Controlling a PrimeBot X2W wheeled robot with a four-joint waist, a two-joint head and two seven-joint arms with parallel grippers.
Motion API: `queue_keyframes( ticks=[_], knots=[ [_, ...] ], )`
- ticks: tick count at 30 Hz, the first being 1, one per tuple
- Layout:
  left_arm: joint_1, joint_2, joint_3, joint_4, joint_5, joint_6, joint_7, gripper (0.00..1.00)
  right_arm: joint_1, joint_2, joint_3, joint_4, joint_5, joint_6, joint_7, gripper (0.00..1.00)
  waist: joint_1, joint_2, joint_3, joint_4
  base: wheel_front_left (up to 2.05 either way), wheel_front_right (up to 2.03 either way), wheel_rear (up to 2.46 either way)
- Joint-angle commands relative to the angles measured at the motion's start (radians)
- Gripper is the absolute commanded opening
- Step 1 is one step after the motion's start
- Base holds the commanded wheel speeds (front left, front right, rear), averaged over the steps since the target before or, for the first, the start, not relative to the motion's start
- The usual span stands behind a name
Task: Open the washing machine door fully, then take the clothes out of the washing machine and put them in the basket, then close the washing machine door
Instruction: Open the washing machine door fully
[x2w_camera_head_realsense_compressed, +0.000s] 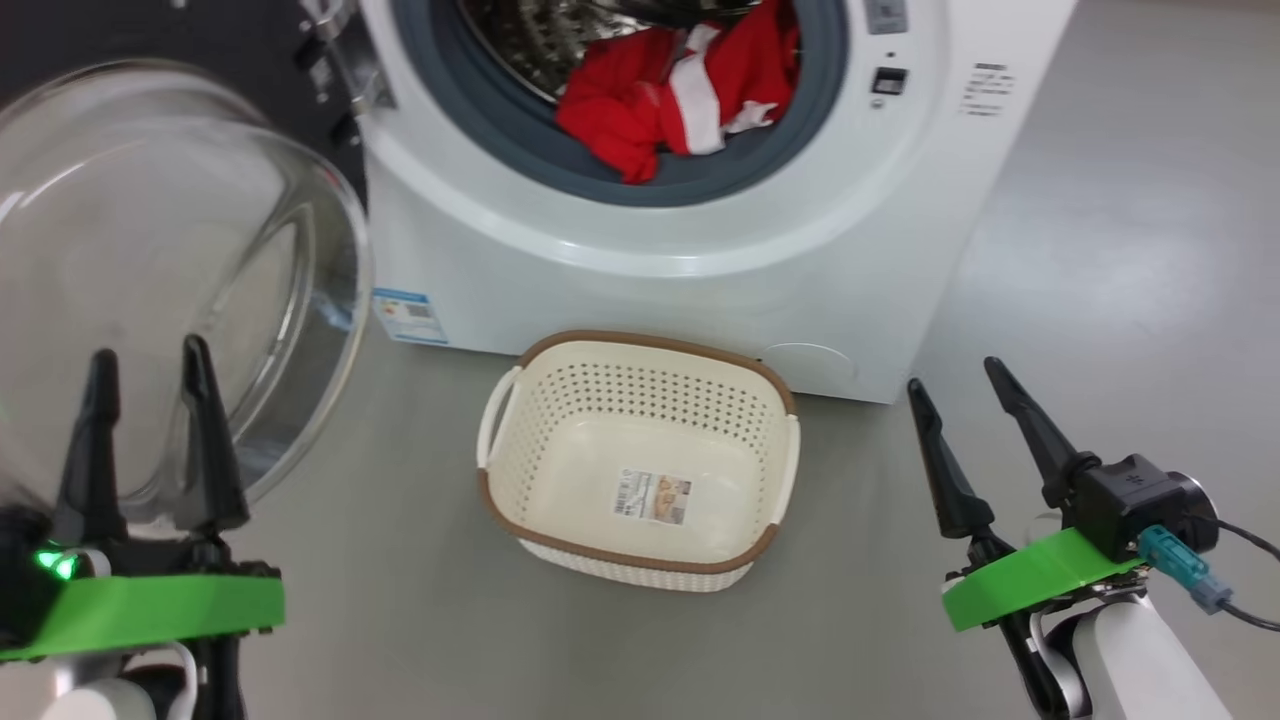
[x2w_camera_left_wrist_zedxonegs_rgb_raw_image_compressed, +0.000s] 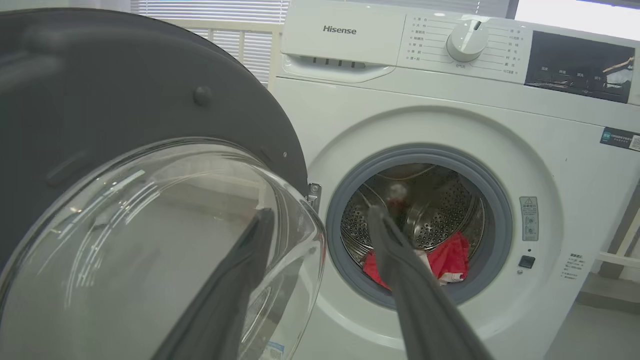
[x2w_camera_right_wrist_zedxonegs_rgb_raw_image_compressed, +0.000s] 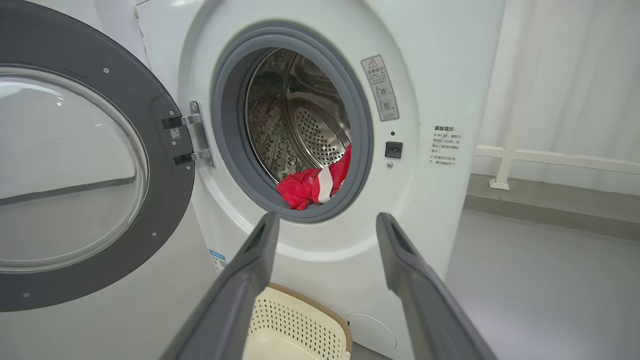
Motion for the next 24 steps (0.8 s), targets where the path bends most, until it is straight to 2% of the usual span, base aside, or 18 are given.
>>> queue_keyframes(
  ticks=[1, 13, 18, 24],
  knots=[
    [0.014, 0.020, 0.016, -0.033, -0.010, -0.009, 0.009, 1.00, -0.027, 0.005, 0.003, -0.031, 0.015, 0.006, -0.006, 1.00, 0.0000, 0.0000, -0.008, -0.073, 0.00, 0.00, 0.00],
    [0.161, 0.056, -0.029, -0.025, -0.044, -0.039, -0.028, 1.00, 0.008, 0.005, 0.008, -0.046, 0.013, 0.006, -0.006, 1.00, 0.0000, 0.0000, -0.036, -0.224, 0.00, 0.00, 0.00],
    [0.204, 0.057, -0.049, 0.001, -0.049, -0.043, -0.053, 1.00, 0.035, 0.005, 0.027, -0.051, 0.019, 0.006, -0.006, 1.00, 0.0000, 0.0000, -0.064, -0.264, 0.00, 0.00, 0.00],
    [0.262, 0.072, -0.076, 0.037, -0.036, -0.047, -0.077, 1.00, 0.071, 0.005, 0.005, -0.067, 0.006, 0.006, -0.006, 1.00, 0.0000, 0.0000, -0.100, -0.303, 0.00, 0.00, 0.00]
  ],
)
